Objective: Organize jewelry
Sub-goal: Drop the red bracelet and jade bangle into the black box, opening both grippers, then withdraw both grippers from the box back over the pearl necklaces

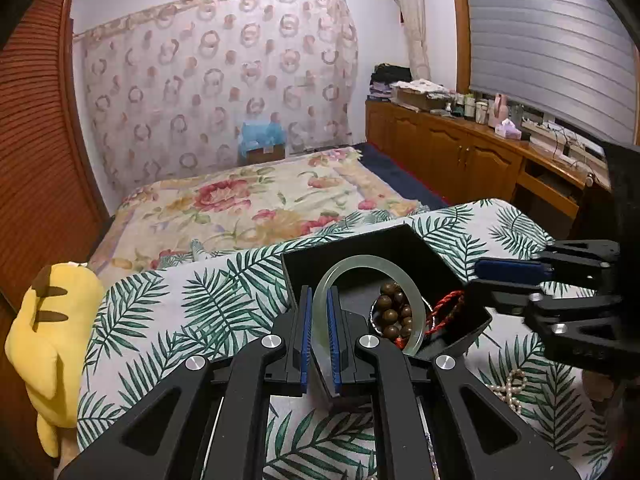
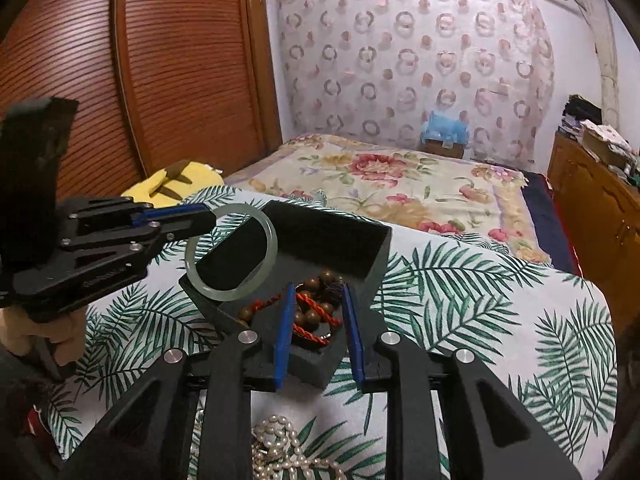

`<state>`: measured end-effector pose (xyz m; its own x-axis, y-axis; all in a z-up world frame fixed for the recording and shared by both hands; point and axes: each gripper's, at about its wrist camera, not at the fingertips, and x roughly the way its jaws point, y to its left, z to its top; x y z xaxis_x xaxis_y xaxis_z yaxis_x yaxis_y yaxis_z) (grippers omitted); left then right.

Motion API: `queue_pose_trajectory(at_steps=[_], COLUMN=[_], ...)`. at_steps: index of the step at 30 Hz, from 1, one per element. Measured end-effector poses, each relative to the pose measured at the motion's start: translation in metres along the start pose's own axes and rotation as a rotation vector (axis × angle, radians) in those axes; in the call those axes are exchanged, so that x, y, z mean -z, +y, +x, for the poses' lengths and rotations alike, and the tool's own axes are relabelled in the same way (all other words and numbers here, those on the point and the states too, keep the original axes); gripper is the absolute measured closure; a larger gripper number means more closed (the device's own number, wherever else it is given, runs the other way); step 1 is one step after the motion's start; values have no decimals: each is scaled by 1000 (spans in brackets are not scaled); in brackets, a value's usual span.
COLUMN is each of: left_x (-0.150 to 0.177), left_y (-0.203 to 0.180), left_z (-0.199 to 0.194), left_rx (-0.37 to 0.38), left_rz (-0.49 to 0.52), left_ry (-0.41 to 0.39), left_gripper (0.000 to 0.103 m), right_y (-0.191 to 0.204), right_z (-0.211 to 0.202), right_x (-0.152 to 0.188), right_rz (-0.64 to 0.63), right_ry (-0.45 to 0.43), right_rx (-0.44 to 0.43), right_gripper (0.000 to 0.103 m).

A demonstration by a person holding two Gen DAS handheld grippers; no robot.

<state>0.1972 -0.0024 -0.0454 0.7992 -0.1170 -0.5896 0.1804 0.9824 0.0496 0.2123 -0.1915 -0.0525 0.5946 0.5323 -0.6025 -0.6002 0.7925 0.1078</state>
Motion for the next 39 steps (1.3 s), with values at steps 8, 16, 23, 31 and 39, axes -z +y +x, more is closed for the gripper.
queue_pose_trajectory(at_steps=[8, 16, 23, 31, 39], left_x=[-5, -6, -6, -6, 13], left_y=[-2, -7, -11, -4, 3], left_z=[6, 23, 33, 11, -22], left_rx=[-14, -18, -26, -15, 6], left_rz=[-1, 26, 32, 9, -7], left_ry=[-2, 35, 64, 24, 10], left_gripper=[96, 96, 95, 95, 88], right_y=[-3, -6, -5, -2, 2], right_z=[-19, -26, -20, -18, -27], right_x=[5, 8, 8, 9, 17], right_rz=[13, 13, -17, -27, -32], right_ry=[-22, -24, 1, 9, 8], right_rx=[3, 14, 22, 15, 14], right_gripper=[77, 77, 77, 77, 77])
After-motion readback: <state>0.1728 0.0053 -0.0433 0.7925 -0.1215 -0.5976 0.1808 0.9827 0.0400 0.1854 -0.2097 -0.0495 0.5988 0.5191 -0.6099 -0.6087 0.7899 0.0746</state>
